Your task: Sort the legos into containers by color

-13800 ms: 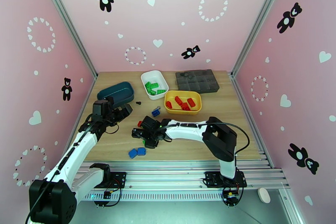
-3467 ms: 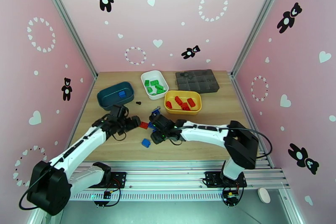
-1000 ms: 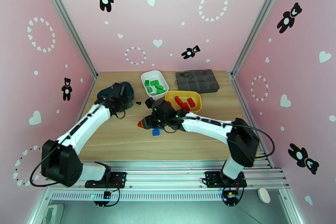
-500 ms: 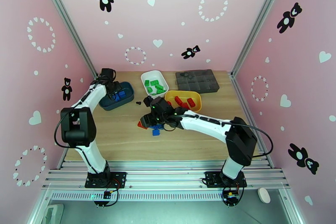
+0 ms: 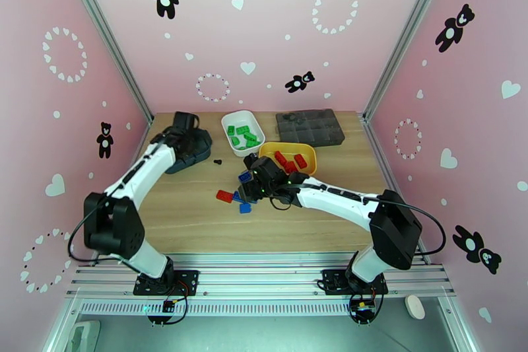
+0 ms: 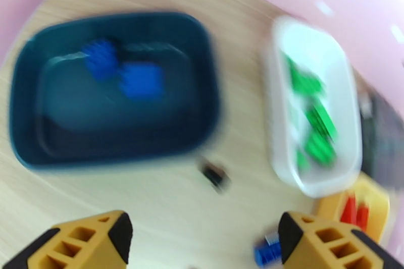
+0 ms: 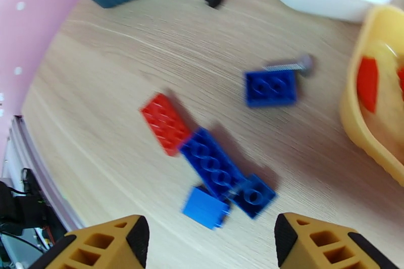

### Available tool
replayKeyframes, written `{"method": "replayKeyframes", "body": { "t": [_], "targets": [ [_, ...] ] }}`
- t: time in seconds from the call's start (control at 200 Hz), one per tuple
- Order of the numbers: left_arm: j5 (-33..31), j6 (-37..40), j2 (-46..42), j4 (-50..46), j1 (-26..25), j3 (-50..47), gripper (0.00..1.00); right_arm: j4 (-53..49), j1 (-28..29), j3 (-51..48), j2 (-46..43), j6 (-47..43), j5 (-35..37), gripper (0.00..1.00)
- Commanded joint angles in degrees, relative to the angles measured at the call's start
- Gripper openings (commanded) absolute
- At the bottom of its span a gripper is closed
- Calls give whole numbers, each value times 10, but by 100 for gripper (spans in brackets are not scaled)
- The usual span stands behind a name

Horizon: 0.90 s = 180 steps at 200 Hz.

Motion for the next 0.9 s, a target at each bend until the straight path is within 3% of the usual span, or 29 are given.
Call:
{"method": "replayKeyframes", "body": {
  "t": [0.0,0.21,0.42,0.896],
  "targets": [
    [2,15,-25,-28,-46,-44,82,-14,-14,-32,-40,8,28,71],
    [12,-18,-70,-35,-143,-125,81,-13,-40,-97,-90,18,45,73],
    [3,-31,-61,-9,-227,-175,81,-19,-54,-142,-139,25,53,75],
    [-69,186,123,36,-234,-53,81,-8,-55,-169,-165,30,19,75]
  ]
}}
